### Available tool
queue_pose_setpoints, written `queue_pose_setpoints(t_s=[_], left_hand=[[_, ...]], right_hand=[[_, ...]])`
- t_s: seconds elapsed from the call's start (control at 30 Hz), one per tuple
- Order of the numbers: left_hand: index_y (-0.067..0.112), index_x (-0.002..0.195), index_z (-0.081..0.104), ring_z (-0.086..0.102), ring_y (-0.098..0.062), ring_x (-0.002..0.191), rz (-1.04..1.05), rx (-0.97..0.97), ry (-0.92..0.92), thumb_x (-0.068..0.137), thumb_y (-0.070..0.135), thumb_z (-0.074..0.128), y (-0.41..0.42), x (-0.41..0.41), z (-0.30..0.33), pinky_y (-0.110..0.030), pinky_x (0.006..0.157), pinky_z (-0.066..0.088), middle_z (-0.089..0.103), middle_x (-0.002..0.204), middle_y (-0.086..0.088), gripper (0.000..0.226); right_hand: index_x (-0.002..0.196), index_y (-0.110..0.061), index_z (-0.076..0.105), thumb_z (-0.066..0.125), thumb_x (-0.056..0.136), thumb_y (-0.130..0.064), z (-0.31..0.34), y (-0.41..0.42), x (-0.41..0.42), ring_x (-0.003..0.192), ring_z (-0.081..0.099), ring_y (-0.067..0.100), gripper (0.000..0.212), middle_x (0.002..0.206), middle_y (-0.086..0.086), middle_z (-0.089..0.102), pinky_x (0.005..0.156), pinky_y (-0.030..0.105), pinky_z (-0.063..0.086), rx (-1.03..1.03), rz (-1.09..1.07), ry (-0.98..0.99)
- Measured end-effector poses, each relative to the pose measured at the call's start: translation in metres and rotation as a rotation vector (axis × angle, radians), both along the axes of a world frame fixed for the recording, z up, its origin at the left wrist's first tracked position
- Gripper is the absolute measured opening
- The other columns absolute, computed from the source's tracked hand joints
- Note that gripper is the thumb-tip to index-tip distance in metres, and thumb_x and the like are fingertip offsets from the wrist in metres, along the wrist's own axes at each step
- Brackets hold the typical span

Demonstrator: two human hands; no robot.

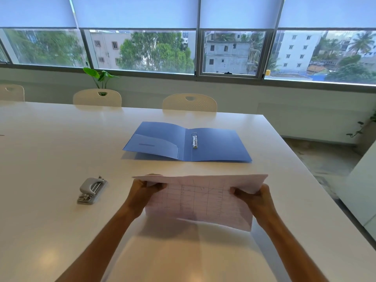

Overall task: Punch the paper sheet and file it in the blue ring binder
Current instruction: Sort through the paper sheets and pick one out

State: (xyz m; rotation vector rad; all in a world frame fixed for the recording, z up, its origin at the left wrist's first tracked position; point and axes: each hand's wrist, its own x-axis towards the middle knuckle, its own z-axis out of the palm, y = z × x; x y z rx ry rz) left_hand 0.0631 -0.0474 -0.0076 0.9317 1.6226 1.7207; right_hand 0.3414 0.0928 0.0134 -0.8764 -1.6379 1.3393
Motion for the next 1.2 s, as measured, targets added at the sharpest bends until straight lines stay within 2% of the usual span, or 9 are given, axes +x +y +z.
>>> queue_pose_setpoints(t_s=[0.1,0.23,0.37,0.57,0.8,0.97,1.07,1.17,1.2], left_hand=[[0.013,0.081,0.075,0.068,-0.028,0.082,0.016,-0.057,-0.057,0.064,0.016,0.083,0.003,-0.004,-0.002,-0.036,0.068,0.052,0.075,0.080,-0.004,0.019],[0.005,0.096,0.073,0.069,-0.037,0.088,-0.079,-0.141,-0.133,0.046,0.040,0.091,0.003,-0.014,0.006,-0.046,0.072,0.057,0.073,0.097,-0.019,0.064],[0.006,0.115,0.063,0.068,-0.035,0.093,-0.127,-0.157,-0.325,0.080,0.035,0.067,0.006,-0.020,0.012,-0.045,0.075,0.057,0.070,0.106,-0.018,0.046],[0.006,0.109,0.062,0.070,-0.031,0.090,-0.211,-0.131,-0.555,0.082,0.036,0.063,0.020,0.020,0.023,-0.041,0.081,0.056,0.072,0.101,-0.017,0.040],[0.016,0.122,0.058,0.064,-0.033,0.110,-0.241,0.028,-0.647,0.087,0.016,0.063,0.042,0.095,0.020,-0.052,0.091,0.051,0.069,0.117,-0.012,0.036],[0.012,0.113,0.063,0.066,-0.030,0.105,-0.085,0.082,-0.486,0.091,0.006,0.057,0.046,0.092,0.032,-0.053,0.090,0.051,0.073,0.108,-0.007,0.023],[0.010,0.110,0.064,0.068,-0.031,0.101,-0.050,0.015,-0.344,0.090,0.008,0.059,0.042,0.078,0.042,-0.058,0.093,0.049,0.073,0.106,-0.009,0.021],[0.012,0.106,0.065,0.070,-0.028,0.095,-0.087,-0.037,-0.176,0.090,0.006,0.059,0.034,0.065,0.053,-0.056,0.090,0.052,0.074,0.100,-0.007,0.018],[0.013,0.104,0.066,0.070,-0.027,0.094,-0.106,-0.056,-0.116,0.091,0.007,0.058,0.031,0.061,0.056,-0.055,0.089,0.052,0.075,0.098,-0.005,0.017]], right_hand=[[0.079,-0.018,0.075,0.082,0.067,-0.019,-0.004,-0.002,-0.001,0.073,0.073,0.024,0.014,0.078,0.004,0.076,0.070,0.045,0.060,-0.020,-0.001,-0.049],[0.075,-0.011,0.075,0.075,0.078,-0.006,0.001,0.001,0.001,0.069,0.071,0.032,0.006,0.073,0.011,0.075,0.067,0.045,0.057,-0.097,-0.044,0.012],[0.086,-0.003,0.072,0.068,0.081,0.000,0.001,0.001,0.001,0.071,0.071,0.033,0.007,0.078,0.014,0.075,0.063,0.040,0.059,-0.213,-0.066,0.176],[0.092,-0.007,0.067,0.063,0.087,-0.002,-0.008,-0.006,-0.009,0.078,0.067,0.032,0.008,0.092,0.015,0.070,0.077,0.046,0.055,-0.398,-0.218,0.375],[0.101,-0.010,0.066,0.063,0.088,-0.006,-0.013,-0.035,-0.026,0.086,0.069,0.032,0.013,0.096,0.014,0.071,0.081,0.050,0.056,-0.448,-0.181,0.476],[0.106,-0.018,0.070,0.078,0.068,-0.018,-0.015,-0.030,-0.008,0.089,0.065,0.033,0.039,0.098,0.009,0.074,0.075,0.044,0.051,-0.390,-0.033,0.492],[0.103,-0.004,0.067,0.065,0.079,-0.011,-0.004,-0.013,0.011,0.071,0.072,0.019,0.025,0.083,0.009,0.075,0.058,0.027,0.057,-0.474,0.116,0.506],[0.089,-0.007,0.076,0.089,0.044,-0.039,0.012,0.003,0.028,0.067,0.071,0.021,0.056,0.086,0.014,0.074,0.055,0.025,0.056,-0.471,0.286,0.459],[0.090,-0.008,0.077,0.090,0.043,-0.041,0.016,0.009,0.033,0.070,0.071,0.025,0.059,0.091,0.018,0.073,0.059,0.028,0.057,-0.435,0.325,0.408]])
